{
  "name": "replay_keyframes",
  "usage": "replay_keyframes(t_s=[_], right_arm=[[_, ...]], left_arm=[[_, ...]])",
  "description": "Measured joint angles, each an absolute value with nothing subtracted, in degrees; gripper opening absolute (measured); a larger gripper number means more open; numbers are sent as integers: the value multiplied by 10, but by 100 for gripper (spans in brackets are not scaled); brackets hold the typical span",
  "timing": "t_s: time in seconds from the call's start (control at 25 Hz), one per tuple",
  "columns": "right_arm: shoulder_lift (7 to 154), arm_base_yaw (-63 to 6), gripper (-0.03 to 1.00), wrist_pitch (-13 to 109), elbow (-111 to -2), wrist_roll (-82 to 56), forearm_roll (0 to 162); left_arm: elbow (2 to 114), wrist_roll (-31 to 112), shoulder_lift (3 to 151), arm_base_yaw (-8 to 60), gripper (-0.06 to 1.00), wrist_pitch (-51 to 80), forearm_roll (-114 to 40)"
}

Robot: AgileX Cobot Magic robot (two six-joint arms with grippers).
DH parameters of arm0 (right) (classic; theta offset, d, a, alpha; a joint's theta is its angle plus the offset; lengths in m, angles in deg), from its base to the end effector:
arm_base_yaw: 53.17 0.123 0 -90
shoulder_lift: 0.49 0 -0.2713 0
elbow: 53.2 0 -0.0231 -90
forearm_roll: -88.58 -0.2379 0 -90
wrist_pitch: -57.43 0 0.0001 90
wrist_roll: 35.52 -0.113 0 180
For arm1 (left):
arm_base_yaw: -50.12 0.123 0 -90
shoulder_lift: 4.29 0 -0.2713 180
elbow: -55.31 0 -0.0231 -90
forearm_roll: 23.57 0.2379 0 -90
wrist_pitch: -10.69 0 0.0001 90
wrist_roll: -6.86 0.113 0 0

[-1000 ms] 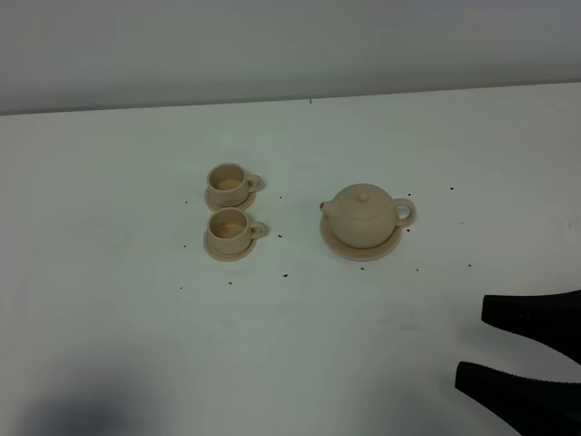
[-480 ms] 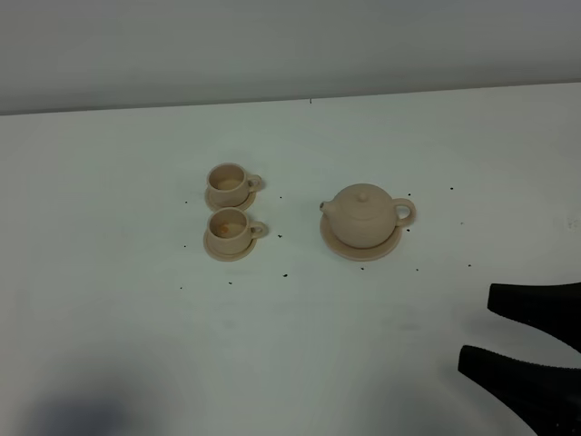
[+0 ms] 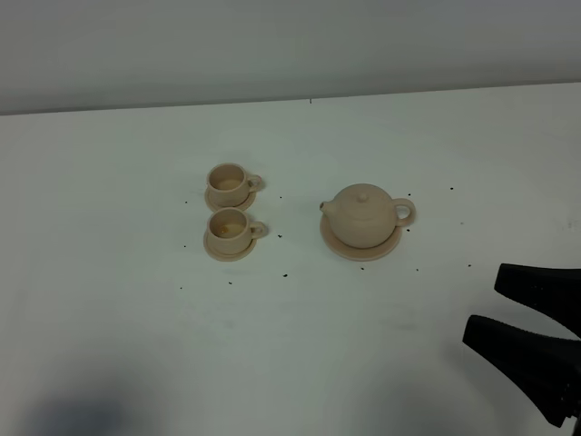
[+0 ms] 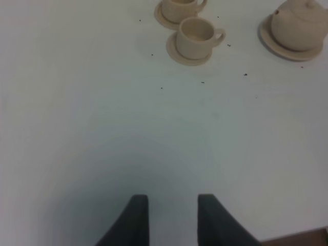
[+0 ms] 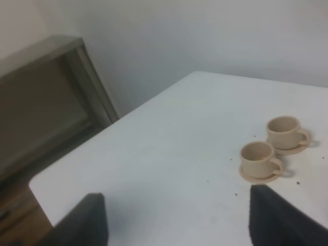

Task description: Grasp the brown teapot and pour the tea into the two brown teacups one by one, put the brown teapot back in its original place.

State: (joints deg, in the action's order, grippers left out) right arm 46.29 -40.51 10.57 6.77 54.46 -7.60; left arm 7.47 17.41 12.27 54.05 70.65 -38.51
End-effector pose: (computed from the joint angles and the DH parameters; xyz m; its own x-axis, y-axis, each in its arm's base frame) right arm 0.1041 0.1075 0.2605 -0.3034 0.0424 -0.9519 -0.8099 0.5148 0.2811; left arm 0.0380 -0.0227 0.2631 -0.5438 0.0128 -0.8391 0.1470 0.9859 -0.0802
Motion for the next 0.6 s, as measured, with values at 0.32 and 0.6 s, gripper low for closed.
replay_keyframes(t_s=[0.32, 0.6], right_arm=[[478, -405, 58, 267, -2, 479, 89], [639, -405, 58, 313, -69, 286, 369]], left_arm=[[75, 174, 123, 540, 25, 706, -385], [75, 174, 123, 540, 25, 706, -385]])
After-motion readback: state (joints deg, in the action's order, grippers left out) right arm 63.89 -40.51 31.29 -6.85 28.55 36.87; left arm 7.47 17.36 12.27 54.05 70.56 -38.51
